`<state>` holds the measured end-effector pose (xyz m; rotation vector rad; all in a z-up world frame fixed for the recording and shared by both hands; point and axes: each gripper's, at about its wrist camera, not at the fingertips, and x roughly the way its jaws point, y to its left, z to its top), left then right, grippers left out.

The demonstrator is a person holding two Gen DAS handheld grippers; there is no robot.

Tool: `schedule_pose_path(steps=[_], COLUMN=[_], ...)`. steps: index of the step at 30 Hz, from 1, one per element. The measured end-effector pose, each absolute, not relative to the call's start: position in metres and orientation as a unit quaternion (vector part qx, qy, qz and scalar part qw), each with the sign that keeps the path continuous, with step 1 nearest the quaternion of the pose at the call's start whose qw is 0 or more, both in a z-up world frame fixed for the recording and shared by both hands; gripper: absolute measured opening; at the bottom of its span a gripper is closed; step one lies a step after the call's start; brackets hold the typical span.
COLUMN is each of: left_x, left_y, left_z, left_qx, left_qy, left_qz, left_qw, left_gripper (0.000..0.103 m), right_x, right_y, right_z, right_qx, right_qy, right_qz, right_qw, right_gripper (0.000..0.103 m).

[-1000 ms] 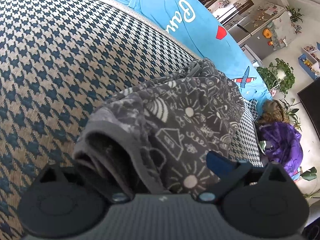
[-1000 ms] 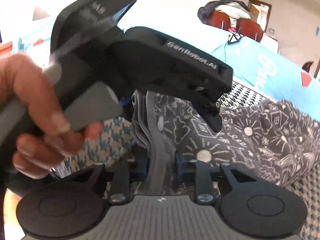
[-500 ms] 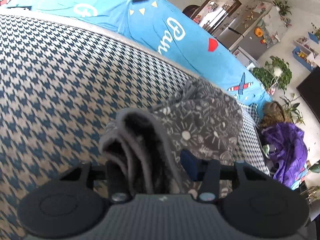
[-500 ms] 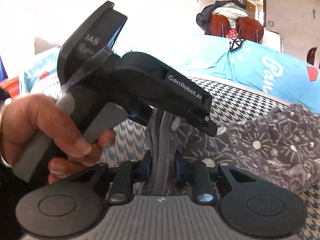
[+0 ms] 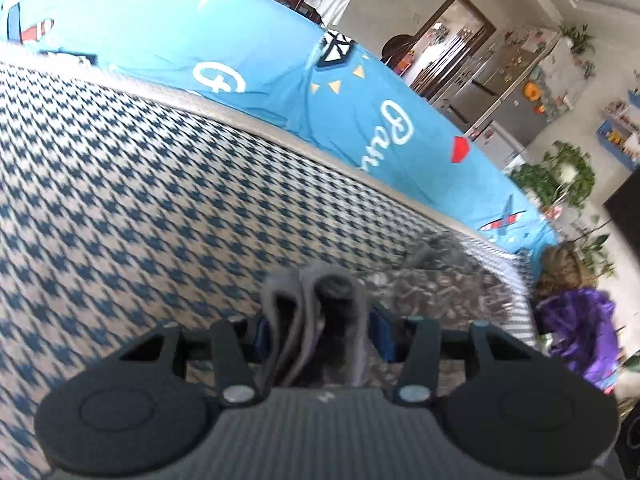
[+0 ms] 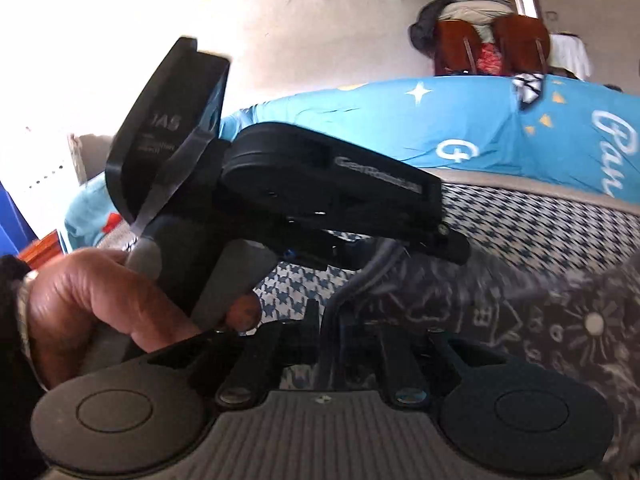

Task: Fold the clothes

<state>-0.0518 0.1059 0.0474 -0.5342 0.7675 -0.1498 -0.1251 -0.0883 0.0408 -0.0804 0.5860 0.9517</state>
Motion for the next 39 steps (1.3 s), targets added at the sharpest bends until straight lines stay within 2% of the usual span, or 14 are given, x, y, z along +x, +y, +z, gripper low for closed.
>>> schedule_pose_path(steps=[3, 5, 6, 7, 8, 9, 11, 13, 24, 29, 39], left_x=[-0.052, -0.056, -0.060, -0.063, -0.066, -0.070, -0.075, -0.077, -0.062, -0.052, -0.034], left_y=[0.126, 0.139, 0.144, 0.149, 0.152, 0.155, 0.156, 0.154, 0.098, 0.070, 0.018], left_z=[0.044, 0.040, 0.039, 0.037, 0.037, 0.038, 0.042, 0.045, 0.047, 0.044, 0.026], left_qx=[-0.253, -0.271, -0.282, -0.292, -0.299, -0.303, -0.307, -0.311, -0.273, -0.255, -0.213], left_qy=[0.374, 0.373, 0.372, 0.370, 0.366, 0.358, 0.342, 0.333, 0.345, 0.358, 0.396], left_qz=[-0.036, -0.005, 0.010, 0.026, 0.042, 0.054, 0.057, 0.061, 0.017, -0.008, -0.045], left_qw=[0.891, 0.887, 0.885, 0.882, 0.880, 0.882, 0.886, 0.888, 0.898, 0.898, 0.892], left_gripper=[0.053, 0.058, 0.068, 0.085, 0.090, 0.094, 0.096, 0.103, 0.103, 0.103, 0.103], right_x=[-0.123, -0.121, -0.122, -0.124, -0.126, -0.125, -0.131, -0.136, -0.072, -0.044, 0.016], right_y=[-0.075, -0.075, -0.077, -0.078, -0.081, -0.083, -0.090, -0.099, -0.146, -0.182, -0.232], right_z=[0.033, 0.028, 0.026, 0.026, 0.027, 0.029, 0.031, 0.032, 0.049, 0.061, 0.067], right_qx=[-0.054, -0.045, -0.042, -0.042, -0.043, -0.043, -0.048, -0.058, -0.026, -0.004, 0.033], right_qy=[0.283, 0.304, 0.314, 0.322, 0.326, 0.325, 0.323, 0.323, 0.334, 0.330, 0.331], right_qz=[0.453, 0.447, 0.447, 0.449, 0.456, 0.462, 0.471, 0.474, 0.437, 0.406, 0.373], right_qw=[0.844, 0.840, 0.836, 0.832, 0.827, 0.824, 0.820, 0.817, 0.835, 0.852, 0.866], right_gripper=[0.012, 0.018, 0.020, 0.031, 0.039, 0.042, 0.055, 0.058, 0.060, 0.066, 0.066])
